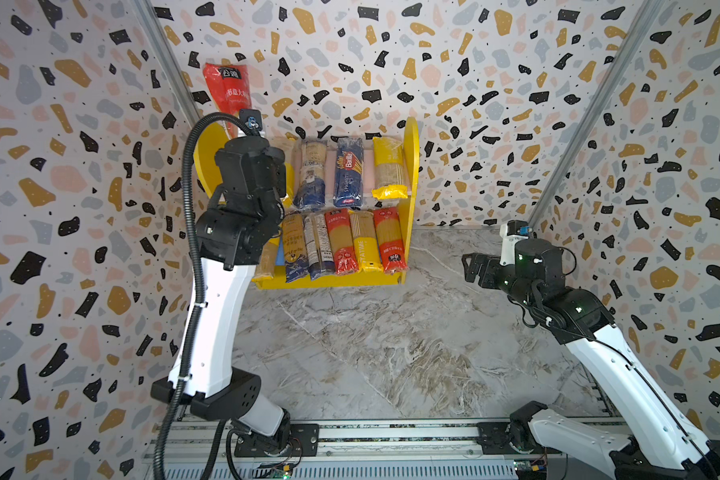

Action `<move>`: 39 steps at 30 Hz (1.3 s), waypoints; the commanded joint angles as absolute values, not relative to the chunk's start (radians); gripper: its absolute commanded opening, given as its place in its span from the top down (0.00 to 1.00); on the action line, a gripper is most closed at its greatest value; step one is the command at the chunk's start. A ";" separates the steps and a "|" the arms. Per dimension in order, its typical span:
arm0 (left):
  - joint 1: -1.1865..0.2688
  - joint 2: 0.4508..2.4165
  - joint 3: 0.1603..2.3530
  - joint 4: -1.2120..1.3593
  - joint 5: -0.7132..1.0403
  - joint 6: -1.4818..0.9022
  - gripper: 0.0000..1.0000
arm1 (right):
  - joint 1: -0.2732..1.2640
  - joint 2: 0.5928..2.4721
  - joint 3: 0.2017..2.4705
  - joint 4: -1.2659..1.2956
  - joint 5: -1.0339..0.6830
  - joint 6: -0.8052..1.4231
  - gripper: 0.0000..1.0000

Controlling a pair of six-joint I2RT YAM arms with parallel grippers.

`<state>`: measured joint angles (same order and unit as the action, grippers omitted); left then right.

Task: Place and organize the pasta boxes and bags onto the shelf
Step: 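Lower the red bag onto the upper shelf beside the PASTATIME bag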

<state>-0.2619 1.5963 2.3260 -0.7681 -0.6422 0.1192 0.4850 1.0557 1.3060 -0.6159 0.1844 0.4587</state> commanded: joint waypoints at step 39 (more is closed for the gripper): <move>0.041 1.690 2.423 -0.603 -0.160 0.163 1.00 | 0.413 1.281 1.469 -0.604 0.142 0.396 0.01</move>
<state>0.0383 1.7741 2.4016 -0.8009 -0.1345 0.1417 0.4168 1.2846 1.4281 -0.6159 0.1539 0.4080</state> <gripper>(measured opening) 0.249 0.990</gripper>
